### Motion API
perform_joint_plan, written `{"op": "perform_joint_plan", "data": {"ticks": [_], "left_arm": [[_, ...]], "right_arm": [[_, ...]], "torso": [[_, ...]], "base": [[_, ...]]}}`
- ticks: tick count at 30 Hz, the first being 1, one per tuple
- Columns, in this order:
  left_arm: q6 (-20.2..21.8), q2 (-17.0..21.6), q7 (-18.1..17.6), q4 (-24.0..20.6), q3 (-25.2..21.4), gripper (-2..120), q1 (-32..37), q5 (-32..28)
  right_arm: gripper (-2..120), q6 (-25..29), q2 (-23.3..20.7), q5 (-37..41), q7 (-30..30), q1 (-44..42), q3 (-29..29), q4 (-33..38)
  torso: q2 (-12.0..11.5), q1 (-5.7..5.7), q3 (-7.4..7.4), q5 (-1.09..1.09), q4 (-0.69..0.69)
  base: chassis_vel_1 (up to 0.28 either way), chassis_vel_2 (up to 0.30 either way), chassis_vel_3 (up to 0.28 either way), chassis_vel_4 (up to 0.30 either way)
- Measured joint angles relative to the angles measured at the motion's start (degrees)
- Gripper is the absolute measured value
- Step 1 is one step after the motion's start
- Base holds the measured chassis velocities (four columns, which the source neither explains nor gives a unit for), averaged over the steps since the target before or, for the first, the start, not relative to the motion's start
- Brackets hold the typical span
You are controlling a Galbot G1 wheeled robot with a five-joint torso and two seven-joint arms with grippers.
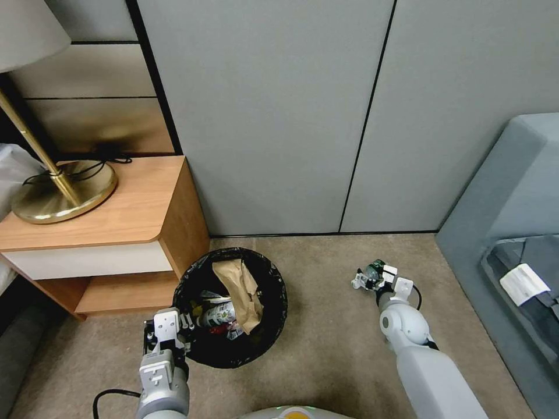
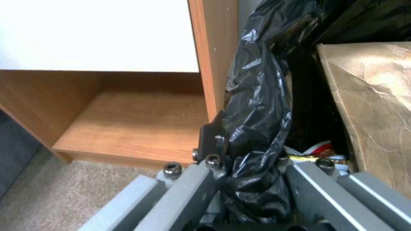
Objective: Pick up the trash bin, then pick up the garbage from the floor and place it into the trash bin.
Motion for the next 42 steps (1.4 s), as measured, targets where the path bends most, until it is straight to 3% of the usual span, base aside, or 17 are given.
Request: {"op": "perform_joint_plan", "data": {"ticks": [15,31,39,40,42], "left_arm": [[0.0,0.0,0.0,0.0,0.0,1,0.0,0.0],[0.0,0.0,0.0,0.0,0.0,1,-0.01,-0.01],[0.0,0.0,0.0,0.0,0.0,1,0.0,-0.01],[0.0,0.0,0.0,0.0,0.0,1,0.0,-0.01],[0.0,0.0,0.0,0.0,0.0,1,-0.01,-0.01]], "right_arm": [[100,2.69,0.34,-0.64,-2.35,6.13,-0.97,-12.53],[98,6.62,0.77,-1.67,-4.55,9.8,-2.37,-20.29],[78,7.62,0.63,-1.73,-4.94,10.31,-2.41,-21.17],[68,7.8,0.59,-1.73,-5.06,10.42,-2.42,-21.17],[64,7.82,0.58,-1.73,-5.07,10.46,-2.42,-21.16]], "torso": [[0.0,0.0,0.0,0.0,0.01],[0.0,0.0,0.0,0.0,0.0],[0.0,0.0,0.0,0.0,0.01],[0.0,-0.01,0.0,0.0,0.0],[0.0,0.0,-0.01,0.0,0.0]], "base": [[0.0,0.0,0.0,0.0],[0.0,0.0,0.0,0.0],[0.0,0.0,0.0,0.0],[0.0,0.0,0.0,0.0],[0.0,0.0,0.0,0.0]]}}
